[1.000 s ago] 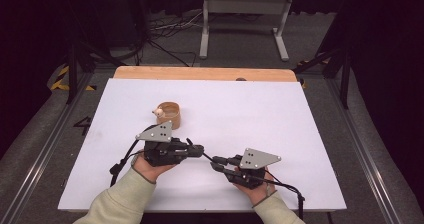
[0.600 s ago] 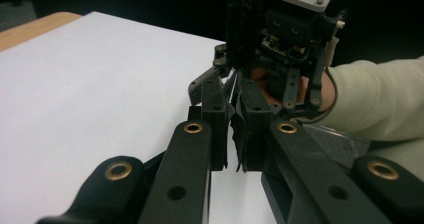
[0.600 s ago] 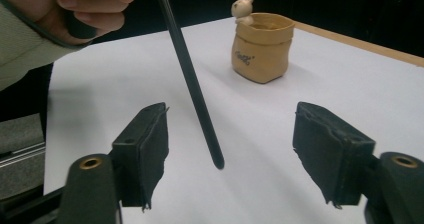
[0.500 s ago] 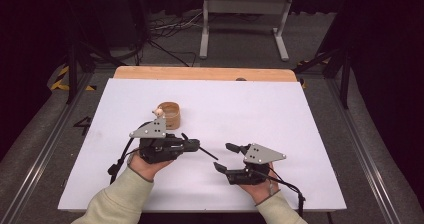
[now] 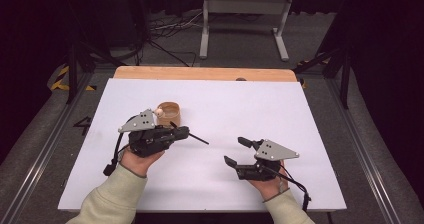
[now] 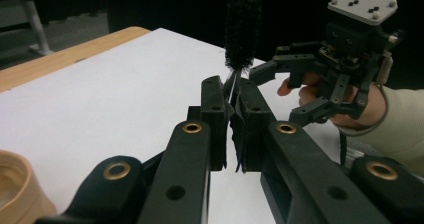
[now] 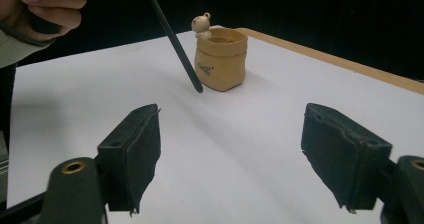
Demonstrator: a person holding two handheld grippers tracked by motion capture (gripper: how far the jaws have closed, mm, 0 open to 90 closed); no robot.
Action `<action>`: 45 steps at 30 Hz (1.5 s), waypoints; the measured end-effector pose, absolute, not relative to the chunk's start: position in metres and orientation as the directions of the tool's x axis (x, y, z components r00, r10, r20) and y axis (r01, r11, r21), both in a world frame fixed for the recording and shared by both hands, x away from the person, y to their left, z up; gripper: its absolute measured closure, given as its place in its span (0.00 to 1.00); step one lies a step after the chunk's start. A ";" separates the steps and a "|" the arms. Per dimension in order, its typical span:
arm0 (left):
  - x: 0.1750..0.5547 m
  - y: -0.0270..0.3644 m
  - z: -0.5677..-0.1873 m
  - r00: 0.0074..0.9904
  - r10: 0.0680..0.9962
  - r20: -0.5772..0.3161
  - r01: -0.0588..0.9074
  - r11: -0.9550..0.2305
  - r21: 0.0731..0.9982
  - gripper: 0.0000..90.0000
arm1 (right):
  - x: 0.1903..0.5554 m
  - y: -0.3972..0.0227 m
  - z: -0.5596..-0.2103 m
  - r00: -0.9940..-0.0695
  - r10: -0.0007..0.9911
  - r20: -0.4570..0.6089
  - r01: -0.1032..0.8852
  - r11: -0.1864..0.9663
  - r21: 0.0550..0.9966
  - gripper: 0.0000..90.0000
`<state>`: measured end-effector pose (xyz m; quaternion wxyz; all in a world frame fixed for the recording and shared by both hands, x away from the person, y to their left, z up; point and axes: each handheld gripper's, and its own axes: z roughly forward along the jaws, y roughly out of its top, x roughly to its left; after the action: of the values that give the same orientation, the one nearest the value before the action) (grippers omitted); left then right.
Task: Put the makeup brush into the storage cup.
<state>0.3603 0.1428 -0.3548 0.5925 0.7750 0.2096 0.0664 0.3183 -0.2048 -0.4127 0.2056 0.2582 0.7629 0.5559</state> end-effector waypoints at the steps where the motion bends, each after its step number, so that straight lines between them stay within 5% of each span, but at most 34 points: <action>1: 0.360 0.144 -0.354 0.899 0.414 -0.146 0.249 -0.207 0.946 0.94 | 0.319 -0.206 -0.412 -0.781 0.624 -0.028 0.164 0.249 0.955 0.26; 45: 0.372 0.172 -0.342 0.613 0.786 -0.078 0.248 -0.097 0.964 0.94 | 0.314 -0.235 -0.402 -0.726 0.687 -0.041 0.134 0.200 0.971 0.22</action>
<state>0.3716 0.1716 -0.3420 0.5617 0.7008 0.3687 0.2396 0.3137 -0.2354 -0.4016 0.2436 0.2790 0.7352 0.5678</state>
